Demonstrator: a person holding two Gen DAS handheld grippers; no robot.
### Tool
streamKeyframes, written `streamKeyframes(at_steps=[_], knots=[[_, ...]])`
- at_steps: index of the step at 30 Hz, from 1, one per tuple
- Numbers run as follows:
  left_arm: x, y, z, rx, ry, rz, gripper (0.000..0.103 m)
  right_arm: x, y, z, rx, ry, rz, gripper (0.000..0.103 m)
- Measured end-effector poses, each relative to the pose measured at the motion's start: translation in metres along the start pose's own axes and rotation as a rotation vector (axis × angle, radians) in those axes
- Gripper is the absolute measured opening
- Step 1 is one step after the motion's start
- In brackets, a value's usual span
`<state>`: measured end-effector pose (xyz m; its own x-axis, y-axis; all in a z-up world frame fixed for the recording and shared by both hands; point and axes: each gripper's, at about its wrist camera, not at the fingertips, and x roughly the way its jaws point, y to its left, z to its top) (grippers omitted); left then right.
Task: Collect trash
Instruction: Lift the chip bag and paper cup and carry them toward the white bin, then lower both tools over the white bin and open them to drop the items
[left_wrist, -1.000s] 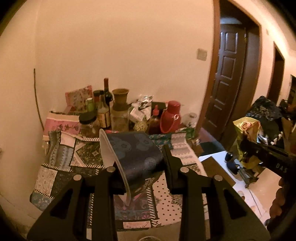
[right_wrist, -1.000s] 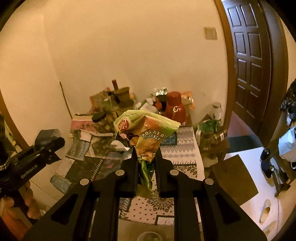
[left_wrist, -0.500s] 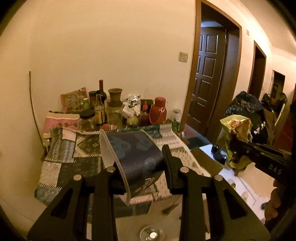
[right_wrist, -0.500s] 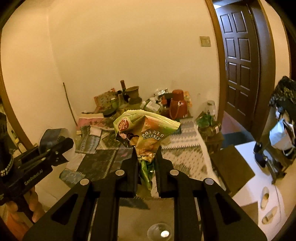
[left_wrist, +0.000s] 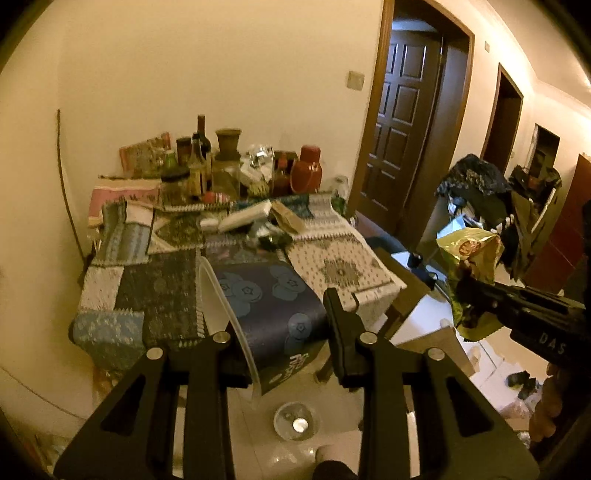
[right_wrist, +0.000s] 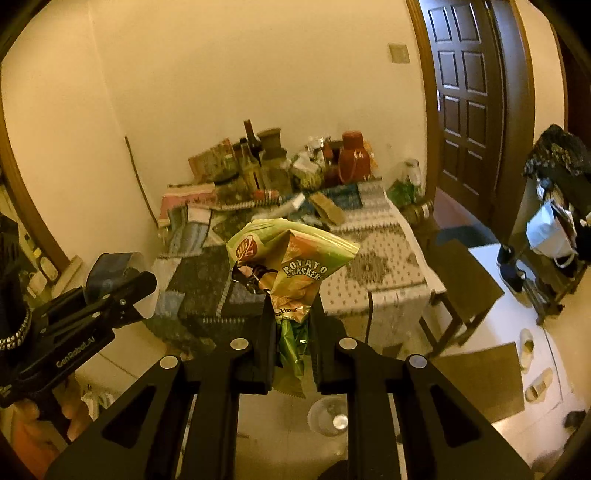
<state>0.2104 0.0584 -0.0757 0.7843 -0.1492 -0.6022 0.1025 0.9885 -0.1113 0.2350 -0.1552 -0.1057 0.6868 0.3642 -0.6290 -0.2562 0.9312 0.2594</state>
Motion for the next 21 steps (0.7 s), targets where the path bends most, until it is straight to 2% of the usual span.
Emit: streamKeyframes(at_steps=[8,14,21], knots=[[0.041,-0.006,-0.036,-0.032,0.113,0.022,0.030,0.037,-0.017,-0.033,0.000,0.120,0.013,0.014],[0.112,-0.007,-0.081,-0.085,0.246,0.040,0.030,0.100,-0.050,-0.071,-0.001,0.246,0.019,0.014],[0.196,-0.006,-0.143,-0.132,0.343,0.038,0.030,0.175,-0.087,-0.130,0.001,0.380,0.003,0.014]])
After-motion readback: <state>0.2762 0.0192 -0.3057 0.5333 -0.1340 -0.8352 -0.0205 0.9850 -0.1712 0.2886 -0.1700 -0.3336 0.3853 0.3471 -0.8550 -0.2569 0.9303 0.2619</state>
